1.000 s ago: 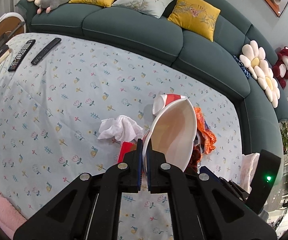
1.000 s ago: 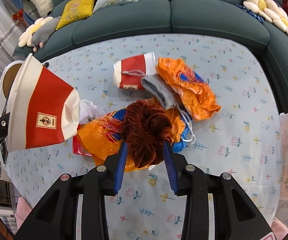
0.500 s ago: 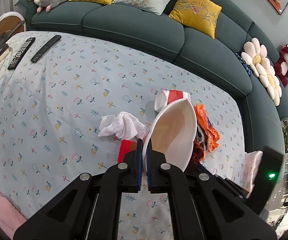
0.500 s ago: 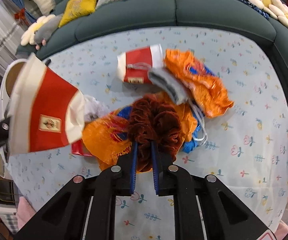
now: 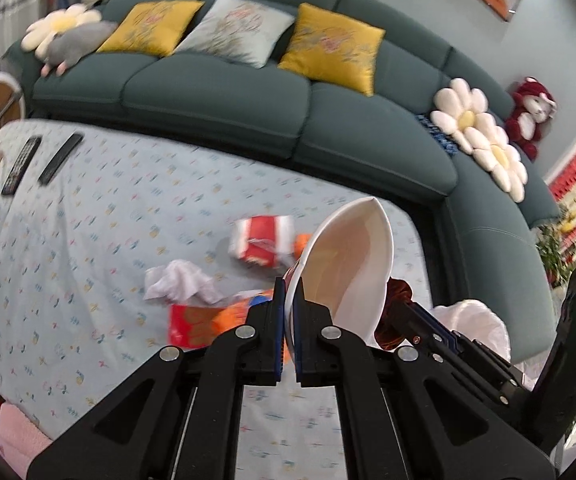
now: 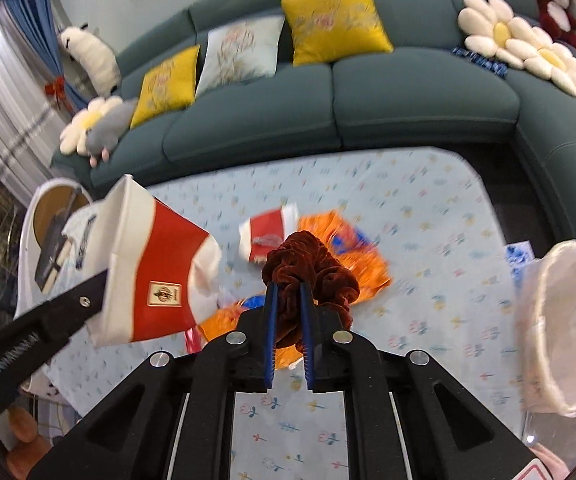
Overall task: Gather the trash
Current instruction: 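Carry cup and dark red scrunchie over the white bin and release both, then withdraw both open tools from the bin back over the table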
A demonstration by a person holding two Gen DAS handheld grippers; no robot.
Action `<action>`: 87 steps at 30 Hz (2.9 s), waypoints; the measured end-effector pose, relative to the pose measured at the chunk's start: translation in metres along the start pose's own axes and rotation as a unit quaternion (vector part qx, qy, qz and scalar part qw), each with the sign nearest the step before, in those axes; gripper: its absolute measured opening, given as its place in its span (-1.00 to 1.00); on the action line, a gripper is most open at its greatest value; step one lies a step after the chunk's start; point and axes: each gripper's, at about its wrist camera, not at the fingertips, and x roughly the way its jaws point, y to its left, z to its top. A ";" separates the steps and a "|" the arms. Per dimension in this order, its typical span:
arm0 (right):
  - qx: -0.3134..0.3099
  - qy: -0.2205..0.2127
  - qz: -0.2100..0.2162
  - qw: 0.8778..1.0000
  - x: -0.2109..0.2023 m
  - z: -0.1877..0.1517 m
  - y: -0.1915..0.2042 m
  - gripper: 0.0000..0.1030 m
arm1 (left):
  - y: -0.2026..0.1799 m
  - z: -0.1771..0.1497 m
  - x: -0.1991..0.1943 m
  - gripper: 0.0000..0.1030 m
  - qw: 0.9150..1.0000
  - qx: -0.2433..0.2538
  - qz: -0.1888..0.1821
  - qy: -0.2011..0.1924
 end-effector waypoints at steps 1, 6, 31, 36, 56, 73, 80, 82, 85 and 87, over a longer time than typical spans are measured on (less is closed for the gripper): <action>0.001 -0.008 -0.003 1.000 -0.011 0.002 -0.006 -0.80 | -0.011 0.001 -0.004 -0.94 1.000 0.007 -0.007 -0.003; 0.010 -0.045 -0.016 0.999 -0.056 0.013 -0.037 -0.80 | -0.064 0.003 -0.019 -0.94 0.998 0.043 -0.032 -0.015; 0.143 -0.113 -0.112 0.977 -0.169 -0.038 -0.258 -0.80 | -0.289 -0.073 -0.005 -0.94 0.971 0.201 -0.129 0.012; 0.169 -0.101 -0.120 0.973 -0.162 -0.053 -0.289 -0.80 | -0.310 -0.086 0.013 -0.93 0.968 0.211 -0.133 0.032; 0.214 -0.071 -0.147 0.963 -0.126 -0.075 -0.334 -0.23 | -0.336 -0.109 0.058 0.05 0.968 0.215 -0.115 0.064; 0.195 -0.068 -0.143 0.968 -0.127 -0.074 -0.296 -0.02 | -0.293 -0.099 0.046 0.05 0.976 0.192 -0.090 0.050; 0.172 -0.066 -0.140 0.973 -0.125 -0.069 -0.268 0.00 | -0.271 -0.092 0.037 0.05 0.979 0.180 -0.084 0.042; 0.165 -0.064 -0.139 0.974 -0.124 -0.068 -0.260 0.00 | -0.263 -0.089 0.035 0.05 0.981 0.175 -0.081 0.039; 0.153 -0.061 -0.138 0.977 -0.122 -0.066 -0.249 0.00 | -0.251 -0.083 0.033 0.05 0.983 0.165 -0.077 0.036; 0.147 -0.059 -0.137 0.978 -0.120 -0.063 -0.241 0.00 | -0.242 -0.080 0.031 0.05 0.984 0.159 -0.073 0.033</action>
